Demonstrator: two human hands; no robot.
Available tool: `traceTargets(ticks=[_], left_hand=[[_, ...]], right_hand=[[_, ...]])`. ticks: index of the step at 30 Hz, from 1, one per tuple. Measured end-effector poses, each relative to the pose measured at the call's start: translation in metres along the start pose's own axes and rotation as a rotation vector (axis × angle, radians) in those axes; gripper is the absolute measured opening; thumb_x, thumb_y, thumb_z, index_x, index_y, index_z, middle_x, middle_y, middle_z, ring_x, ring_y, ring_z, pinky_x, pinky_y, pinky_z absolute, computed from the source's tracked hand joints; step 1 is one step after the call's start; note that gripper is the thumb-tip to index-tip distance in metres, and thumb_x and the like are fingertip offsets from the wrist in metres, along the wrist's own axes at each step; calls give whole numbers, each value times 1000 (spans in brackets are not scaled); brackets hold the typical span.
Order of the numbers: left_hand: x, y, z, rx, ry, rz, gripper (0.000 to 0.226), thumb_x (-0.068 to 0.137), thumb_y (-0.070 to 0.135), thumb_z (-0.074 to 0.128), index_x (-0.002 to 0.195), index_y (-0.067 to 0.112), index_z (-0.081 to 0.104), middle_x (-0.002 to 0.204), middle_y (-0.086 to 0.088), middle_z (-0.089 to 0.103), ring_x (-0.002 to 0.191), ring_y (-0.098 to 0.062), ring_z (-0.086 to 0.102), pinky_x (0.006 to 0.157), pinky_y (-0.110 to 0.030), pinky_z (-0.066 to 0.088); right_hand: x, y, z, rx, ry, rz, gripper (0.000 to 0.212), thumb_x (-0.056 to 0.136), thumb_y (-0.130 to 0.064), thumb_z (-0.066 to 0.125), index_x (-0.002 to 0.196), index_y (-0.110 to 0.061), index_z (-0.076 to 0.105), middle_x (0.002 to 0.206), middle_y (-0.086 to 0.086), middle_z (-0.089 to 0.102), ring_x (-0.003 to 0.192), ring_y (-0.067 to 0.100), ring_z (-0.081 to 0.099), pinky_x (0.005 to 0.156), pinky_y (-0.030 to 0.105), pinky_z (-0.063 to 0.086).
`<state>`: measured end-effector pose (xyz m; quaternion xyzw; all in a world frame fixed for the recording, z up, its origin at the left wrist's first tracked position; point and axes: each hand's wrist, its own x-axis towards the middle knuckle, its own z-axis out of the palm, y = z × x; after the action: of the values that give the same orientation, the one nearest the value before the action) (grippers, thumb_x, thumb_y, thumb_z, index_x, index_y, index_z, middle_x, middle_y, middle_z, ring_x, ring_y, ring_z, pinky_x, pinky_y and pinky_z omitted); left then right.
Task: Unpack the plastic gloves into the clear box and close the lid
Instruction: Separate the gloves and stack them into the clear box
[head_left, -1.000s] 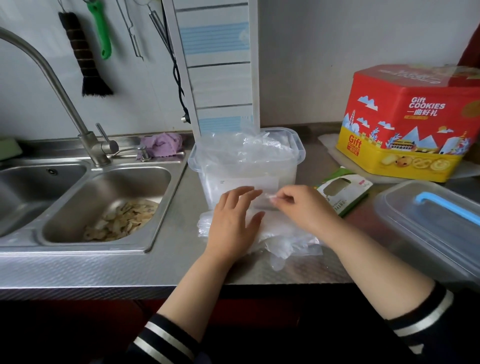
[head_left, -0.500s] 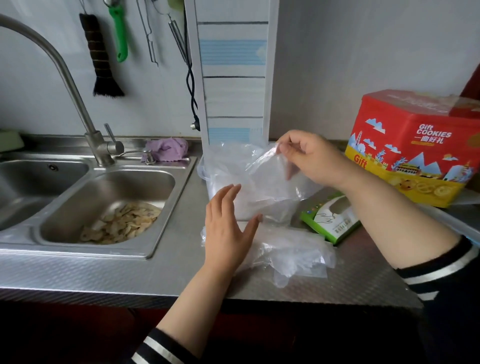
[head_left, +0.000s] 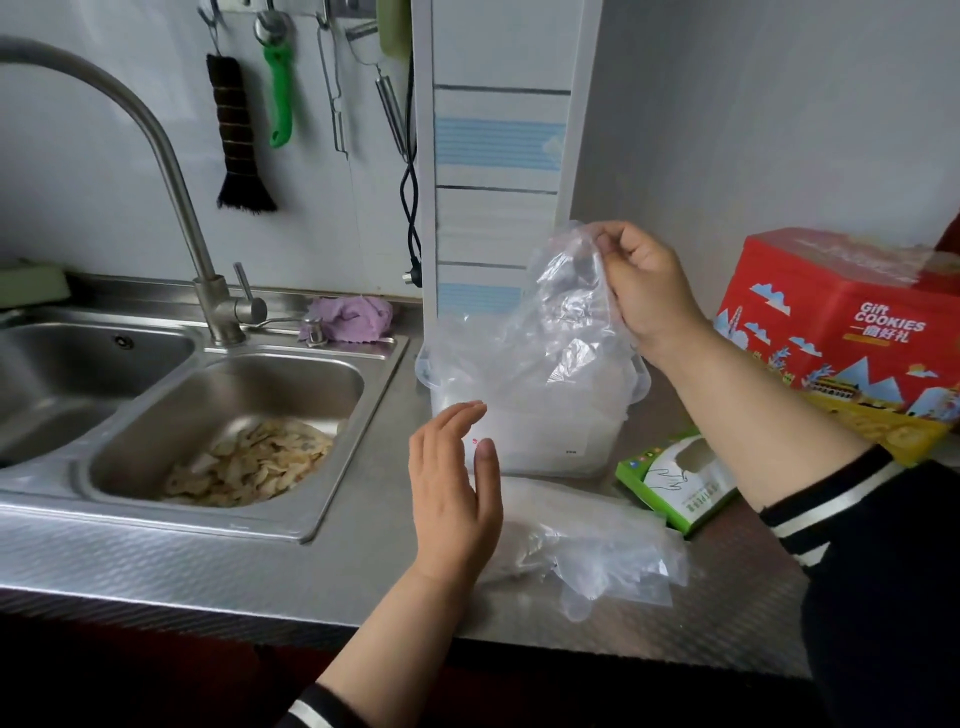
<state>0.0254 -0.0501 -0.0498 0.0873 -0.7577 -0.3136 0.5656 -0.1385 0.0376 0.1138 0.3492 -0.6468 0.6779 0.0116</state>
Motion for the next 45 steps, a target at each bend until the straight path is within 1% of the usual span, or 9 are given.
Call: traceTargets(ticks=[7,11,14,18,23,27,32,41,45], left_hand=[[53,28,-8,-77,47,10,54,95,51,42,136,15,43,139,0,46,131,-11,38,108,-32,32],[111,49,-12,-267,-291,-273,96,72,71,64,146,20,29,138,9,43,130,-7,40,107,-21,31],[130,57,-6,-280,-486,-376,52,74,44,79,114,19,56,104,11,66,102,-8,62,92,-27,49],[130,45,-11,-373,-342,-389,19,80,20,77,77,8,63,57,7,64,51,-7,58,54,-18,45],[133,31,-22,-242,-321,-380,15,88,20,69,81,8,64,57,10,65,37,-8,44,43,-19,39],[137,25,-25,-192,-279,-318,16,92,26,64,76,24,64,59,10,66,34,-8,39,39,-19,35],[137,15,-26,-172,-276,-278,18,95,32,58,87,21,69,59,12,65,38,-10,39,43,-22,34],[145,-15,-35,-85,6,-339,24,97,27,51,80,37,63,58,20,61,55,0,52,59,-27,39],[162,-25,-42,-32,89,-331,22,97,28,48,80,34,62,55,20,60,56,-1,54,64,-28,42]], right_hand=[[-13,-5,6,-9,-121,-37,24,96,-23,51,88,-33,71,84,15,59,79,29,48,74,40,38],[-27,-25,12,-49,-295,-119,17,96,-14,56,88,-24,67,64,7,60,49,21,43,51,20,37],[-32,-31,15,-70,-314,-76,11,90,-8,63,83,-17,65,65,-4,67,43,13,44,40,19,36],[-27,-25,7,-106,-230,-5,8,88,-10,67,81,-12,64,61,-4,69,54,20,52,49,24,40],[-20,-16,3,-158,-171,32,9,90,-11,64,82,-8,63,54,-6,66,35,8,36,38,19,31],[-16,-16,6,-224,-265,89,37,87,-45,57,96,-11,65,64,-8,69,51,7,48,46,21,42],[-12,-10,8,-252,-452,189,19,81,-34,68,90,-17,69,69,-3,69,66,7,58,66,18,50],[11,1,11,-283,-226,206,36,95,-19,59,104,15,62,42,-14,55,37,-2,45,41,13,38],[24,10,5,-355,-145,217,40,94,-21,61,100,18,57,60,1,58,51,14,44,41,16,35]])
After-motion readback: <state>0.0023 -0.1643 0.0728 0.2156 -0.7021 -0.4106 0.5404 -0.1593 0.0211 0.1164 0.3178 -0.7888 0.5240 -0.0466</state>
